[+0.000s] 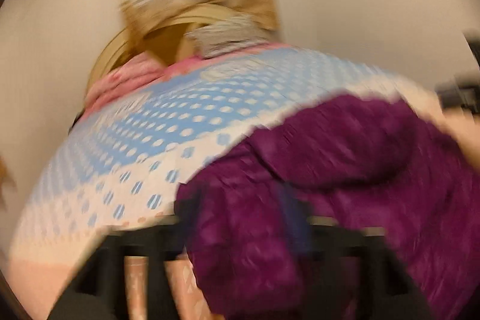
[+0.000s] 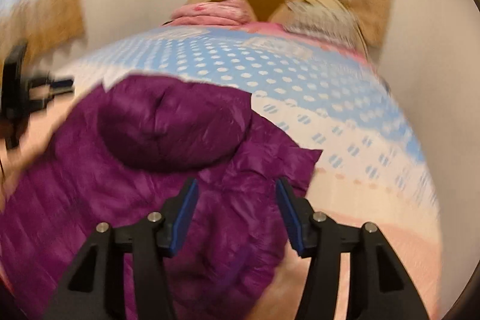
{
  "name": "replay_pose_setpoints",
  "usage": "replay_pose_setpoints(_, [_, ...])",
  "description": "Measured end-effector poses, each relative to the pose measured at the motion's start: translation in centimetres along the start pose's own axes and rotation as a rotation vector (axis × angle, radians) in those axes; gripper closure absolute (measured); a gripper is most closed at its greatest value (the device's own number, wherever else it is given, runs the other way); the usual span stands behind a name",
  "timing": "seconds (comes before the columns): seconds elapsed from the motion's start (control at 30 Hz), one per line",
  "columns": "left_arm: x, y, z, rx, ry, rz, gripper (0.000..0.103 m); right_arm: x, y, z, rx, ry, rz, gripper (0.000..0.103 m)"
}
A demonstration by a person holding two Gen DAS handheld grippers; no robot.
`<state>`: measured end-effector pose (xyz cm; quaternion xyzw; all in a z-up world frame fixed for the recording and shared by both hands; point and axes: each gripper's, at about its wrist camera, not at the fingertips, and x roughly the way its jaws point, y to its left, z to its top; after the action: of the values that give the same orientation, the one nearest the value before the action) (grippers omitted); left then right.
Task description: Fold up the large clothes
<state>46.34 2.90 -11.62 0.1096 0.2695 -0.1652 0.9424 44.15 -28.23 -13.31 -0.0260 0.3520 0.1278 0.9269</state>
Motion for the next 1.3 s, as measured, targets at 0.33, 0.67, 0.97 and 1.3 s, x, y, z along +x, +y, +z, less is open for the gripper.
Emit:
replay_pose_setpoints(0.33, [4.8,-3.5,7.1,-0.231,0.06,0.059,0.022,4.8,2.2,5.5,0.209,-0.005,-0.044,0.046])
replay_pose_setpoints(0.67, [9.2,-9.9,2.3,-0.078,0.19,0.064,0.022,8.5,4.3,1.5,0.179,0.122,-0.015,0.046])
replay_pose_setpoints(0.97, [11.1,-10.4,-0.7,-0.101,0.235,0.049,0.021,9.7,4.4,-0.7,0.186,0.116,-0.024,0.046])
replay_pose_setpoints(1.3, [12.0,-9.5,-1.7,-0.175,0.255,-0.002,0.015,10.8,4.6,-2.1,0.178,0.096,-0.048,0.044])
